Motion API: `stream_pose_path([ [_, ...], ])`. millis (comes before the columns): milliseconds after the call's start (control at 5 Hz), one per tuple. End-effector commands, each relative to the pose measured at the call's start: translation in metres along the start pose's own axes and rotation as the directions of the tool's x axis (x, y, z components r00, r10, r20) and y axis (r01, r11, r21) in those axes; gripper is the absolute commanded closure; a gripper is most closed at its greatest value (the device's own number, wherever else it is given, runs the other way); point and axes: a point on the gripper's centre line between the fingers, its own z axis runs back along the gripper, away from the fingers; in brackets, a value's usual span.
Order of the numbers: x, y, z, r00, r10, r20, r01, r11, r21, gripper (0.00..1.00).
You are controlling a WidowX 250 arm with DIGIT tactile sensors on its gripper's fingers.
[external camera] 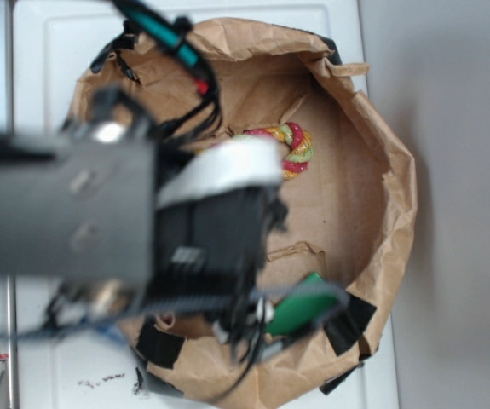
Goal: Grab the green block.
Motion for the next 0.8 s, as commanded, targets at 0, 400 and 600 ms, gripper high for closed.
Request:
stream_pose_path([
  [0, 0.022, 0.012, -0.022, 0.999, 0.025, 0.042, -0.025, 1.0, 0.003, 0.0],
  [400, -0.007, -0.012, -0.059, 0.991, 0.033, 0.128, -0.04, 0.998, 0.054, 0.0],
  [600, -0.005, -0.032, -0.069, 0.99, 0.089, 0.108, -0.096, 0.993, 0.067, 0.0],
])
